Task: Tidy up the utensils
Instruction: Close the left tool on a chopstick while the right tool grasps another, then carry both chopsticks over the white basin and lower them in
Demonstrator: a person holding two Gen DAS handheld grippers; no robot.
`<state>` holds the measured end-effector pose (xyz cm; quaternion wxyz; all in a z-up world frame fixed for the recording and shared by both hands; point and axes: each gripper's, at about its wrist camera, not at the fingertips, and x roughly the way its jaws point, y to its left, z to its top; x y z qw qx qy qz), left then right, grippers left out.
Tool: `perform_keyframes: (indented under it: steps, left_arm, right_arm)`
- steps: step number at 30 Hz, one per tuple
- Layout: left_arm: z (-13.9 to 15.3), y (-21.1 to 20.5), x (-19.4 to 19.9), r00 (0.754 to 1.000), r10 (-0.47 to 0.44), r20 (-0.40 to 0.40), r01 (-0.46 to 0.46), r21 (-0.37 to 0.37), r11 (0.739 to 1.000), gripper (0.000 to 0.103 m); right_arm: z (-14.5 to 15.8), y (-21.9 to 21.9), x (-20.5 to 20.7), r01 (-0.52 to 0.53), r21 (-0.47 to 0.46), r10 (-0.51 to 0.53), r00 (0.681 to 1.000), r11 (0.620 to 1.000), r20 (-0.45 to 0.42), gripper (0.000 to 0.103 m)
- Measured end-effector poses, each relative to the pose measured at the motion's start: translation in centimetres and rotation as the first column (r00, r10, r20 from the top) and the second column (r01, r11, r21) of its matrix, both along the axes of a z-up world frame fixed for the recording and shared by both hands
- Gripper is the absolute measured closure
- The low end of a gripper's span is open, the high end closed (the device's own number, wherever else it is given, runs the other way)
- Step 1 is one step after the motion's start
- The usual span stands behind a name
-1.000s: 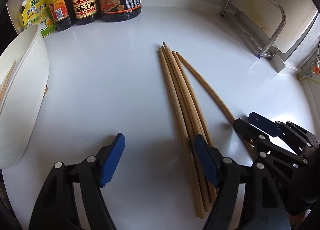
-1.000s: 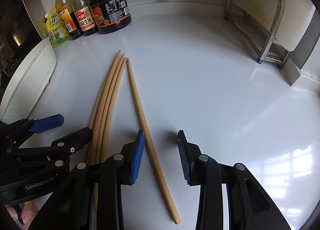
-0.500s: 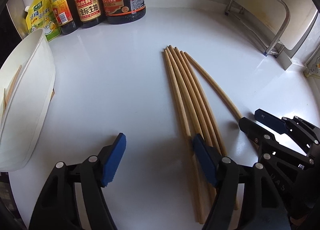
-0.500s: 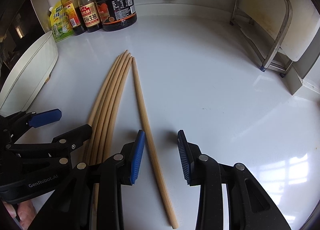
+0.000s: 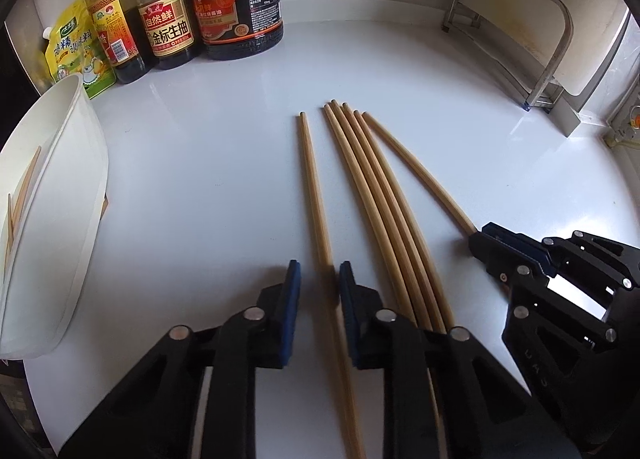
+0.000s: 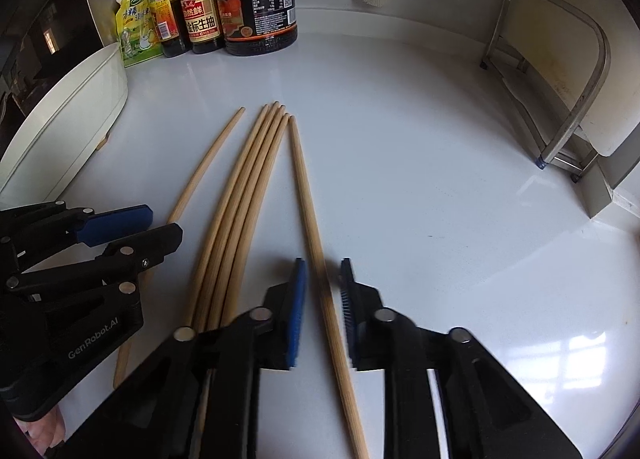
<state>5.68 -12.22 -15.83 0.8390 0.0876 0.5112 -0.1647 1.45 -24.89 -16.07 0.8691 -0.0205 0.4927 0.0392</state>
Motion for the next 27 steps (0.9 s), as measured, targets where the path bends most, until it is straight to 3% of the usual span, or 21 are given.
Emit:
perform_keyframes:
  steps: [2, 10, 19, 27]
  left_arm:
    - [0.1, 0.1, 0.1, 1.0, -0.002, -0.016, 0.002, -0.014, 1.0, 0.096]
    - [1.2, 1.5, 0.6, 0.998, 0.015, -0.053, -0.018, -0.041, 0.999, 0.096]
    - [7.1, 5.6, 1.3, 1.0, 0.007, 0.011, -0.006, -0.094, 0.996, 0.096]
    - [11.6, 12.4, 3.3, 0.994, 0.064, 0.085, -0.054, -0.106, 0.993, 0.096]
  right_arm:
    - [0.1, -0.2, -0.1, 0.008, 0.028, -0.008, 1.0, 1.0, -0.01, 0.097]
    - [1.7, -1.0, -0.7, 0.079, 0.134, -0.077, 0.997, 0.988, -0.017, 0.097]
    - [6.3, 1.9, -0.2, 0.072, 0.194, -0.078, 0.997, 0.978, 0.024, 0.097]
    - [11.1, 8.0, 2.8, -0.02, 0.241, -0.005, 0.995, 0.97, 0.104, 0.097]
